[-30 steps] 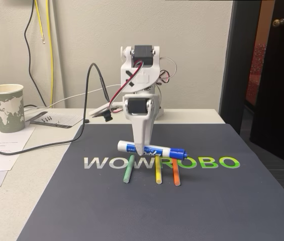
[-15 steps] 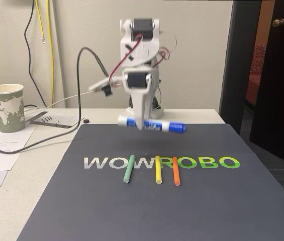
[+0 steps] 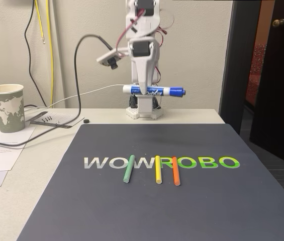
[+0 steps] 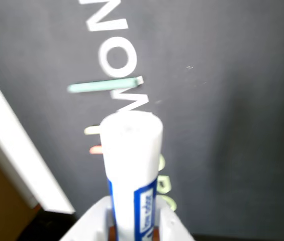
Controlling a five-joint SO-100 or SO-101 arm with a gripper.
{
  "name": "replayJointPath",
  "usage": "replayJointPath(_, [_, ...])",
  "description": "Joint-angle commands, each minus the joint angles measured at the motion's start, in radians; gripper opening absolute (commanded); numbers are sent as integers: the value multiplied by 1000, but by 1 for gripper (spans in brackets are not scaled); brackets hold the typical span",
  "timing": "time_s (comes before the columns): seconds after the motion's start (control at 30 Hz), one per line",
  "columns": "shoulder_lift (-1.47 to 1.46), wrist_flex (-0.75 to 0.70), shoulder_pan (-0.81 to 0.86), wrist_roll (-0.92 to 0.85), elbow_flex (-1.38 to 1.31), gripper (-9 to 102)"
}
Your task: Pick up the blue marker.
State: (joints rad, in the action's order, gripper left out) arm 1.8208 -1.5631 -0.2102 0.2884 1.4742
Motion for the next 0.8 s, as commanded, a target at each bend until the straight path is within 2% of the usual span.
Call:
replayJointPath(0.0, [143, 87, -2, -12, 143, 0])
replayJointPath(0.53, [534, 472, -12, -14, 647, 0])
replayJointPath(0.77, [584, 575, -14, 0, 695, 0])
